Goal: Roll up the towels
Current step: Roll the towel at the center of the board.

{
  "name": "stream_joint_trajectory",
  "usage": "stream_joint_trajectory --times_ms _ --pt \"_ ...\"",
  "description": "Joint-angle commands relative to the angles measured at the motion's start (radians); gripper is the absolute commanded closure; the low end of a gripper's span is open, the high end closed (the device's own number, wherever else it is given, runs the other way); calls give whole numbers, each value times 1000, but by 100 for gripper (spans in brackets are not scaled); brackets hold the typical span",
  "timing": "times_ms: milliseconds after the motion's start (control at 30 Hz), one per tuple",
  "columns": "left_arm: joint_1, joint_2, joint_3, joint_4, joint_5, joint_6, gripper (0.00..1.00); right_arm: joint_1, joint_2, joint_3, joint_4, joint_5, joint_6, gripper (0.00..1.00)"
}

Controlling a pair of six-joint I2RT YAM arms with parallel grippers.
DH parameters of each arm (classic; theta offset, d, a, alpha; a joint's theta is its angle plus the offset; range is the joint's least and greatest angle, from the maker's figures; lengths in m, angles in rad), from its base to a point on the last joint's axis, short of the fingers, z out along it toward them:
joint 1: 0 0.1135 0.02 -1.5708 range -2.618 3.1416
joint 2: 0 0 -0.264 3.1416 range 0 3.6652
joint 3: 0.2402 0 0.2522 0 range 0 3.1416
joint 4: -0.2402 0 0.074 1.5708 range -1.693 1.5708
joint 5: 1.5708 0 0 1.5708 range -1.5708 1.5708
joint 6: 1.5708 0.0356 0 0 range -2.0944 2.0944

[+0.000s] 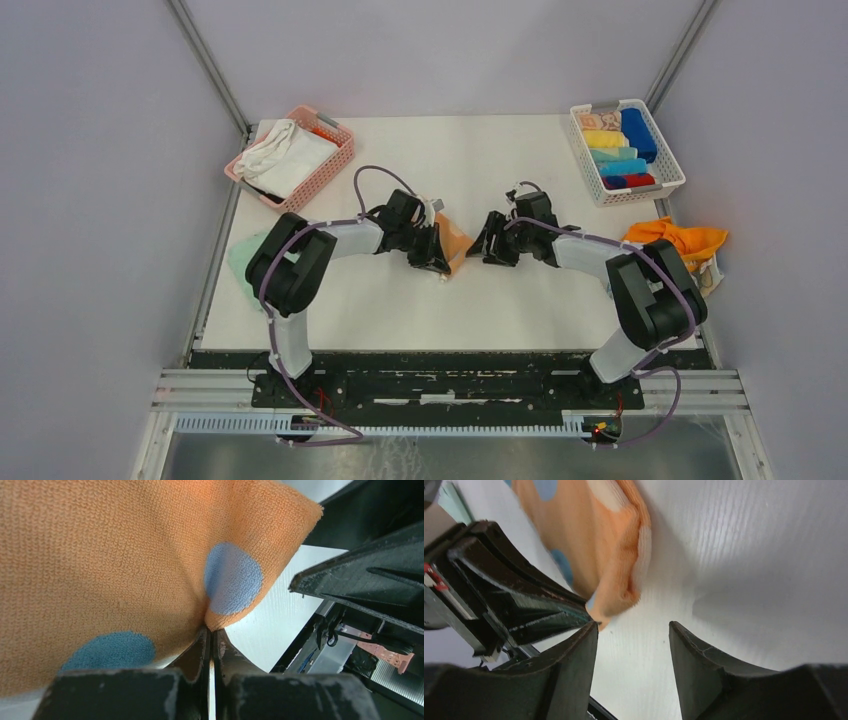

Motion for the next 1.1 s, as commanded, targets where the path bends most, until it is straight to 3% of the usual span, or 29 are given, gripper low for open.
stream_joint_trajectory --times_ms 0,200,300,433,567,767,933,1067 --pt "-1 -4 18 28 37 -38 97 9 48 85 92 17 103 37" --pt "-6 -26 17 3 2 -16 93 20 75 128 29 93 174 36" --pt "-21 -36 25 -18 -34 2 87 23 96 147 -8 118 201 41" --pt "-55 -50 37 -52 -91 28 81 26 120 171 -57 140 235 53" --pt "-86 -78 35 -73 -172 42 68 26 127 190 -116 155 260 74" --pt "-234 -184 30 -114 -514 131 48 26 121 250 -261 176 268 99" --pt "-416 -237 8 -70 -893 227 38 25 140 294 -351 162 294 100" --pt "-511 -227 -14 -2 -1101 310 35 22 148 310 -378 146 309 100"
